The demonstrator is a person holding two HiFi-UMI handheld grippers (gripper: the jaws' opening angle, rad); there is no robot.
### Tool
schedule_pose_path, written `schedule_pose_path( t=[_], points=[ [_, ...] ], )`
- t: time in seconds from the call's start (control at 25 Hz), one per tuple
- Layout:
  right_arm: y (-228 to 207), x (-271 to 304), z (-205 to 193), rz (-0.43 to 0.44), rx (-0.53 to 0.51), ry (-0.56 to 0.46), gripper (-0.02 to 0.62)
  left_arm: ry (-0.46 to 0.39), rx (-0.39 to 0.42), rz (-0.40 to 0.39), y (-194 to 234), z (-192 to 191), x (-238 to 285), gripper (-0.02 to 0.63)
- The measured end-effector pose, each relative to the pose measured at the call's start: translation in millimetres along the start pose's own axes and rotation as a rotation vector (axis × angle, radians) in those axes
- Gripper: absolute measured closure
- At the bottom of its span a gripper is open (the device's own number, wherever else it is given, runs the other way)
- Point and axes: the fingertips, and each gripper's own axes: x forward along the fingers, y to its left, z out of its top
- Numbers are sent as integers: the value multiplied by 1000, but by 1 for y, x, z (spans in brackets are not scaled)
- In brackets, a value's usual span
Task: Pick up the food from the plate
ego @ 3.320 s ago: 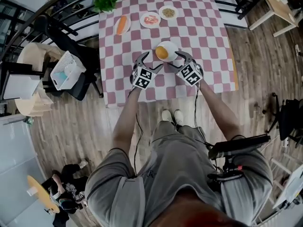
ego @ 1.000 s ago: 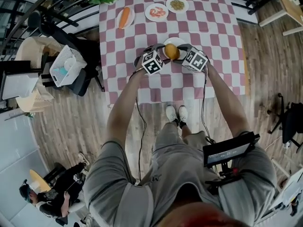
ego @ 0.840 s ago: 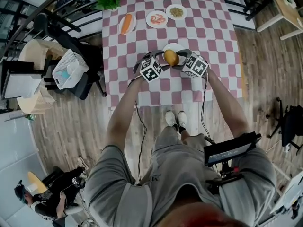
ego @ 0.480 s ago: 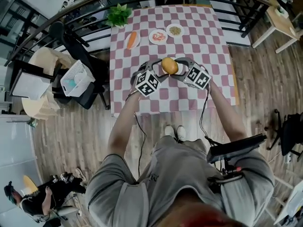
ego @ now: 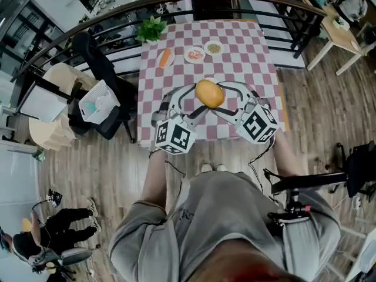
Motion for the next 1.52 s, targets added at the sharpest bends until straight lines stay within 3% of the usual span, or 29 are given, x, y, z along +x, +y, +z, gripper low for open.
schedule_pose_path(
  t=[0.2,0.52,1.52],
  points=[
    [24,-22,25,-12,-7,-31,295,8,26,48,-15,21,-29,276],
    [24,-26,33,-6,0,-62,295,-8,5,44,-15,24,-31,276],
    [15,-5,15,-50,20,-46,295,-15,9,11,-7,5,-21,276]
  ],
)
